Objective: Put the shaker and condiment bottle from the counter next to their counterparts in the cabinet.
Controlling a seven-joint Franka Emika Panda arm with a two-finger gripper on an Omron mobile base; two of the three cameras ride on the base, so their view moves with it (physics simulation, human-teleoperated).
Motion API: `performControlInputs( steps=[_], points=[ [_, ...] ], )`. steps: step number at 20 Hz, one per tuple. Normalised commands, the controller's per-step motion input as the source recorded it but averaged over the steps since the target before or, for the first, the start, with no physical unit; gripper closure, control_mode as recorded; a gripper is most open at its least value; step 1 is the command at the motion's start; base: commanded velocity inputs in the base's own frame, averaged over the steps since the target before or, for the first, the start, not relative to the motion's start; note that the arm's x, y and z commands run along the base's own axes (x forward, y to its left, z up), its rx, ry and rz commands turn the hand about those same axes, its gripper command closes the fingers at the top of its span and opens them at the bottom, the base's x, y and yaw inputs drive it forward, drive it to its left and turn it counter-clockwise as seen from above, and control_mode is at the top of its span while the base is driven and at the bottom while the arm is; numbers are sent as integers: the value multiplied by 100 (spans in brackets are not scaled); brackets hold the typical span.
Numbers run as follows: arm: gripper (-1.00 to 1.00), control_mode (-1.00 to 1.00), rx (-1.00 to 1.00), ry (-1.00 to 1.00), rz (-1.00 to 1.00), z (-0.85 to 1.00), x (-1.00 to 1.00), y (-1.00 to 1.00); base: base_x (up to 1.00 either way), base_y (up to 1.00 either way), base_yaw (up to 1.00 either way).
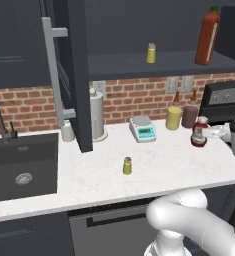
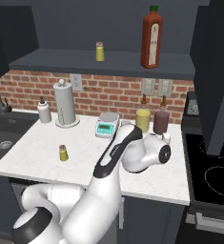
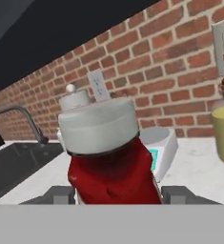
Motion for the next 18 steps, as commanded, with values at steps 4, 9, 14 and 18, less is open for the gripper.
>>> performControlInputs(
  steps=[4,9,14,18],
  points=[
    [100,-100,-1,-4,-23,62,-50,0,0,0,0],
    [100,-100,0,-1,-22,76,-38,2,0,0,0],
    [100,-100,0,0,-19,86,-10,20,0,0,0],
    [100,-100,0,0,-16,89,0,32,0,0,0]
  ],
)
